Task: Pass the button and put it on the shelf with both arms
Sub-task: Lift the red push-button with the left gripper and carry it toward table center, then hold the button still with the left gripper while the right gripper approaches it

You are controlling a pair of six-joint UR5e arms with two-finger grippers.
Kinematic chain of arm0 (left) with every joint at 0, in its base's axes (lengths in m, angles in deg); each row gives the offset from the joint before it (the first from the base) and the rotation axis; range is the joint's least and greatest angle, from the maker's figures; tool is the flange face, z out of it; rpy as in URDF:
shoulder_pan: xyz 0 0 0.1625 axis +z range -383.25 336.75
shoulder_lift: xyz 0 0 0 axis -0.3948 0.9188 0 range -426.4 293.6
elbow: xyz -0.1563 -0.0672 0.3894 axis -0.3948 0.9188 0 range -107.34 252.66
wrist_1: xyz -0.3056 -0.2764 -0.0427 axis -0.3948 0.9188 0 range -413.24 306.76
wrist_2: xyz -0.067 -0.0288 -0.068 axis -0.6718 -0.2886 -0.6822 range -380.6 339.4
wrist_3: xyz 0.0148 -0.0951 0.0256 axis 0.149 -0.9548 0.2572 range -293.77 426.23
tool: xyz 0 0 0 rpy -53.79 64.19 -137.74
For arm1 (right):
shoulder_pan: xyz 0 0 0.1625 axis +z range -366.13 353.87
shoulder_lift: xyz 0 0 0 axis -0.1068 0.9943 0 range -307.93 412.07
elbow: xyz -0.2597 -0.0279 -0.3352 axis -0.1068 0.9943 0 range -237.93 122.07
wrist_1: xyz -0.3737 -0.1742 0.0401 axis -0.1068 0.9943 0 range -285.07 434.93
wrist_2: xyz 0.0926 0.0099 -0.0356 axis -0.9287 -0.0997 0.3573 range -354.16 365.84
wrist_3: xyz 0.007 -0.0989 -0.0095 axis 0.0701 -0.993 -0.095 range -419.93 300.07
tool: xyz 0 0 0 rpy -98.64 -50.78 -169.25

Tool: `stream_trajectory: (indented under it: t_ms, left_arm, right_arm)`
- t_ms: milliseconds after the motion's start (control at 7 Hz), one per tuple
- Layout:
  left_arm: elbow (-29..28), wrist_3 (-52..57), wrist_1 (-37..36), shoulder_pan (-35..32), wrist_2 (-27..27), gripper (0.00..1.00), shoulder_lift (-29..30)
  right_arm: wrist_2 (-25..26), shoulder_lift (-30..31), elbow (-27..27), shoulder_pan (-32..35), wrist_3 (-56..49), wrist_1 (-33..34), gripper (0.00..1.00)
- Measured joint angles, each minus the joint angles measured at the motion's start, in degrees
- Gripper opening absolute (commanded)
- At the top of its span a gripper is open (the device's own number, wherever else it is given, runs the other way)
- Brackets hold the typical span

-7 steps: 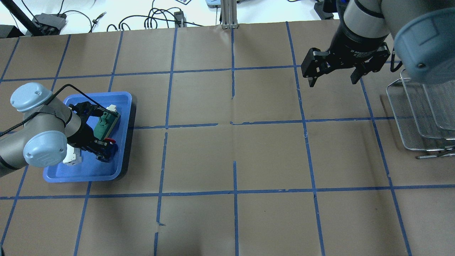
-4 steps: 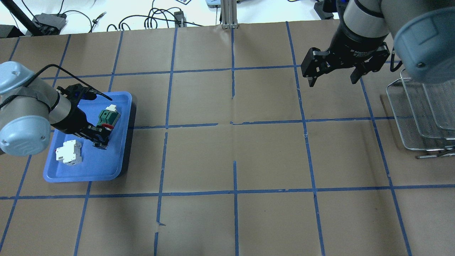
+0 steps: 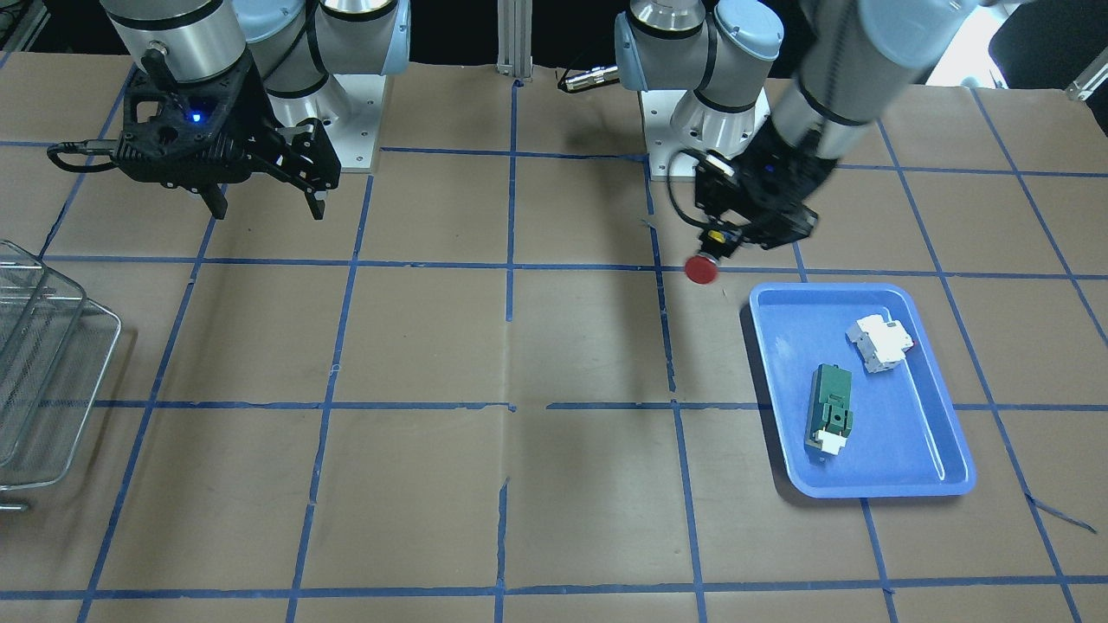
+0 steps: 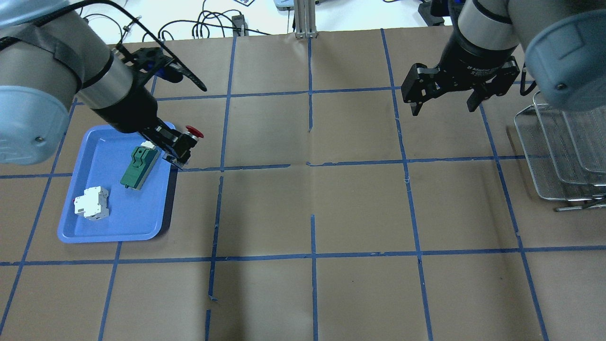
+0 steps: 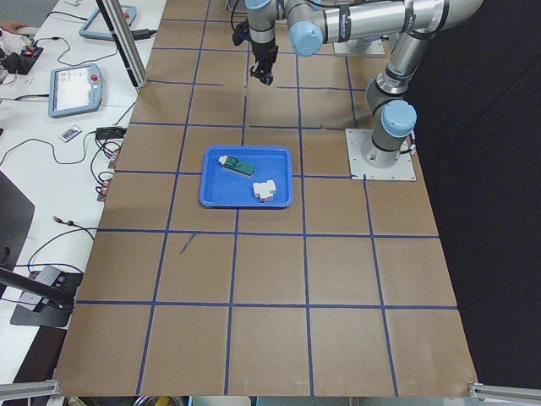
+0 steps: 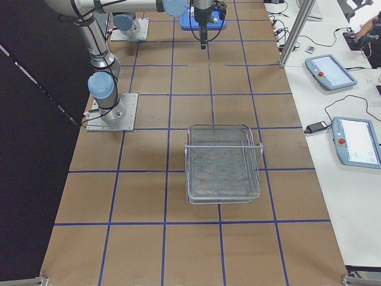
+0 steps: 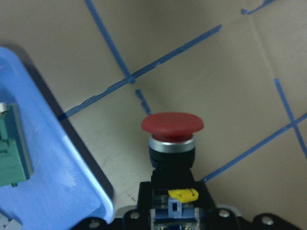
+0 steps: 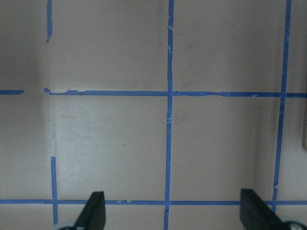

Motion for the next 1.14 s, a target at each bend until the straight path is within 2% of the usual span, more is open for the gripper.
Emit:
stream_trajectory:
  t_ms: [286, 429, 714, 1143]
  left_arm:
    - [-0.71, 3.46, -0.41, -13.09, 2.16, 0.00, 0.17]
    - [-0.71, 8.30, -1.38, -16.66, 2.72, 0.00, 0.57]
    - [-0.81, 19.87, -3.79, -19.17, 2.44, 0.00, 1.22]
    - [-0.84, 24.10, -7.85, -23.09, 2.38, 0.00, 2.44]
  right_arm:
    - [0.00, 0.00, 0.00, -0.02, 0.00, 0.00, 1.00]
    - [0.00, 0.00, 0.00, -0.02, 0.00, 0.00, 1.00]
    - [0.00, 0.00, 0.02, -0.02, 0.00, 0.00, 1.00]
    - [-0.08, -0.01, 0.75, -1.04, -0.24, -0.64, 1.00]
